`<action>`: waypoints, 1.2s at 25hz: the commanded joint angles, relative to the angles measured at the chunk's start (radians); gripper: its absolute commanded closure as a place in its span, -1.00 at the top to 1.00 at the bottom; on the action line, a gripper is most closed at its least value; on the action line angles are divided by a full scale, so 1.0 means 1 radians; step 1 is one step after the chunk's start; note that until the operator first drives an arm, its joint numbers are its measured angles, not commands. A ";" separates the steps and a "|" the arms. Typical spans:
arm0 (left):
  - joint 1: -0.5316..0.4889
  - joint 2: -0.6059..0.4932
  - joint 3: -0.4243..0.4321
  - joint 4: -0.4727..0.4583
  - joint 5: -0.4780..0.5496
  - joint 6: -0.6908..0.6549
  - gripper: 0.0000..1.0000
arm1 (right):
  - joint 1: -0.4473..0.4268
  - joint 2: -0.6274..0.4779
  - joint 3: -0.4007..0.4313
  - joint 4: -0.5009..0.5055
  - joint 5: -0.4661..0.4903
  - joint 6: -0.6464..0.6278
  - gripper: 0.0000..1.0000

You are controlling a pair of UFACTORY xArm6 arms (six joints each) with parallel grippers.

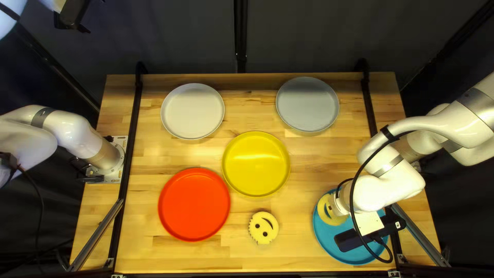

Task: Pick up sponge and scrub the plate

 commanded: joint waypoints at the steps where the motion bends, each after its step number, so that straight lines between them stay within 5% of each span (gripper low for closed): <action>1: 0.000 0.000 0.000 0.000 0.000 0.000 1.00 | 0.033 0.035 -0.010 -0.013 -0.014 -0.014 -1.00; 11: 0.000 0.000 0.000 0.000 0.000 0.000 1.00 | 0.052 0.078 -0.017 0.015 -0.043 -0.152 -1.00; 26: 0.000 0.000 0.000 0.000 0.000 0.000 1.00 | 0.149 0.180 -0.093 0.099 -0.032 -0.138 -1.00; 30: 0.000 0.000 0.000 0.000 0.000 0.000 1.00 | 0.137 0.167 -0.058 0.115 -0.045 -0.161 -1.00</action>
